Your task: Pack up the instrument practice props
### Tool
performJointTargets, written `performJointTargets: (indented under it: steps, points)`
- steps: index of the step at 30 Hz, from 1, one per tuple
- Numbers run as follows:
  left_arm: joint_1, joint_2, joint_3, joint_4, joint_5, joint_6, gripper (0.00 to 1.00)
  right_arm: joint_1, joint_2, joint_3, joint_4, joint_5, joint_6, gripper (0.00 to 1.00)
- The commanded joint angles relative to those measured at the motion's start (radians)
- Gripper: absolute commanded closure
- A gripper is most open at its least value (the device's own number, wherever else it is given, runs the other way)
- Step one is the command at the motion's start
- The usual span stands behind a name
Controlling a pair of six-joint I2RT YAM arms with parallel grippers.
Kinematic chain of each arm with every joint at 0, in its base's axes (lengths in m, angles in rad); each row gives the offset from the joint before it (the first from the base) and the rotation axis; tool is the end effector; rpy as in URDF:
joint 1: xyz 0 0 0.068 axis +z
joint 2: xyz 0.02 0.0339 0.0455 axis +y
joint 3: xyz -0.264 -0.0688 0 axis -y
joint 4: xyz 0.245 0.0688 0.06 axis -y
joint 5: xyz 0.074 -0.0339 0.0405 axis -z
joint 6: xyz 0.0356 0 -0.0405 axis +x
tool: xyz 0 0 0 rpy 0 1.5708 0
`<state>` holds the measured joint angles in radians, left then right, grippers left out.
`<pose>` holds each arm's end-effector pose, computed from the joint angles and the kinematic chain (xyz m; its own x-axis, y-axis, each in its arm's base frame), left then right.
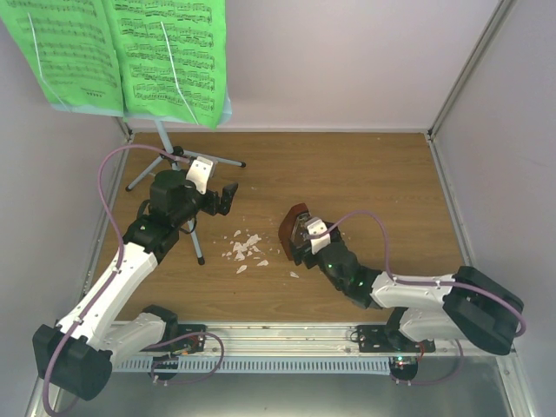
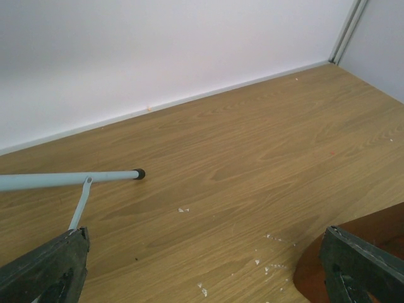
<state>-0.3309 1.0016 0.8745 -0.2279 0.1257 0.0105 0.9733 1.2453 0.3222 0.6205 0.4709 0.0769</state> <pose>0.2169 -0.0792 0.3263 -0.3242 0.1224 -0.9381 0.4369 0.8989 -0.0337 0.1440 0.1829 0.1730 -0.2050 -0.1796 -0.9621 -0.4788 0.8758 -0.0615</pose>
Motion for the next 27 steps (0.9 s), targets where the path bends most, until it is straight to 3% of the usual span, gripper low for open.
performJointTargets:
  steps: [1,5,11,15,20,27]
  points:
    - [-0.002,-0.013,-0.014,0.048,0.002,0.009,0.01,-0.004,-0.049,0.021,-0.029,0.022,0.002,0.0]
    - [-0.003,-0.014,-0.015,0.049,-0.001,0.009,0.01,-0.004,-0.172,0.02,-0.115,-0.03,-0.009,0.0]
    - [-0.002,-0.015,-0.016,0.051,0.0,0.008,0.01,-0.004,-0.378,0.073,-0.387,-0.182,0.005,0.0]
    - [-0.003,-0.015,-0.017,0.053,0.002,0.008,0.01,-0.024,-0.473,0.126,-0.508,-0.175,0.092,0.0]
    - [-0.004,-0.012,-0.018,0.054,0.002,0.006,0.01,-0.107,-0.413,0.243,-0.625,-0.274,0.176,0.13]
    - [-0.006,-0.013,-0.019,0.054,0.0,0.009,0.01,-0.113,-0.3,0.308,-0.669,-0.286,0.161,0.19]
